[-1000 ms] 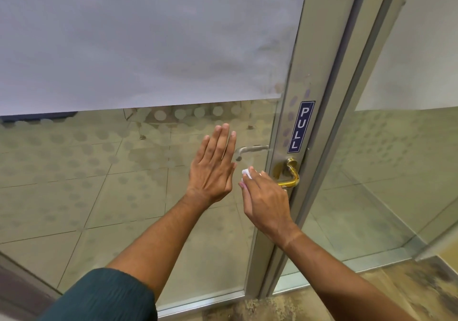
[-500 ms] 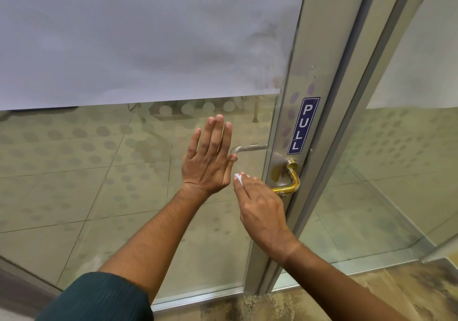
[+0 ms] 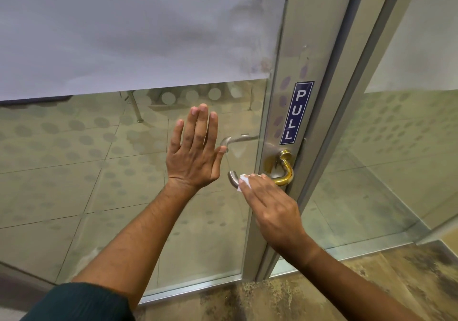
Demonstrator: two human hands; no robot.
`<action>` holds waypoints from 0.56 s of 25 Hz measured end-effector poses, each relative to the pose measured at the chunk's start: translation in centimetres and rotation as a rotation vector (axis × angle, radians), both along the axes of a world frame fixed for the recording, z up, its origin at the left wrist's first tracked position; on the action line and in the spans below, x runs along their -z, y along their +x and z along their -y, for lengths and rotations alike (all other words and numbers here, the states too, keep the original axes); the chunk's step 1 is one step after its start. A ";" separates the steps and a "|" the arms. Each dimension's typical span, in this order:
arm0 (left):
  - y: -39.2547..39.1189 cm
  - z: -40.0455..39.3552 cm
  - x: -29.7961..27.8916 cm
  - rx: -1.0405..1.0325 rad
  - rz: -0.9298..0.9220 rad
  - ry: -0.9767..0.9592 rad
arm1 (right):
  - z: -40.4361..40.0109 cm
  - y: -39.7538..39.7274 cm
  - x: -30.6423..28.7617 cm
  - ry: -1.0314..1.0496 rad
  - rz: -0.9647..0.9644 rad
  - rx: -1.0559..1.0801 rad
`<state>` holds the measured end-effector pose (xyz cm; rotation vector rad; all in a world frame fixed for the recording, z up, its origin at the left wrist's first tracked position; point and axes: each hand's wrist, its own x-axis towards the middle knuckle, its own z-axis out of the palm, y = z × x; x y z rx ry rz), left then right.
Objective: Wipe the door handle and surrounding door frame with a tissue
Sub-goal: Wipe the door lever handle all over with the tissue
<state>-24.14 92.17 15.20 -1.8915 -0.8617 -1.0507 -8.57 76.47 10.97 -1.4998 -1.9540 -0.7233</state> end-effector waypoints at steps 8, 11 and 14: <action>0.1 -0.2 0.2 0.010 0.010 -0.012 | 1.1 3.8 -0.9 -0.008 -0.077 0.145; 0.1 -0.1 0.1 0.012 0.013 -0.015 | 1.1 4.0 -1.6 -0.079 -0.155 0.187; 0.1 -0.1 0.0 0.010 0.013 -0.014 | 1.0 3.9 -2.8 -0.170 -0.269 0.247</action>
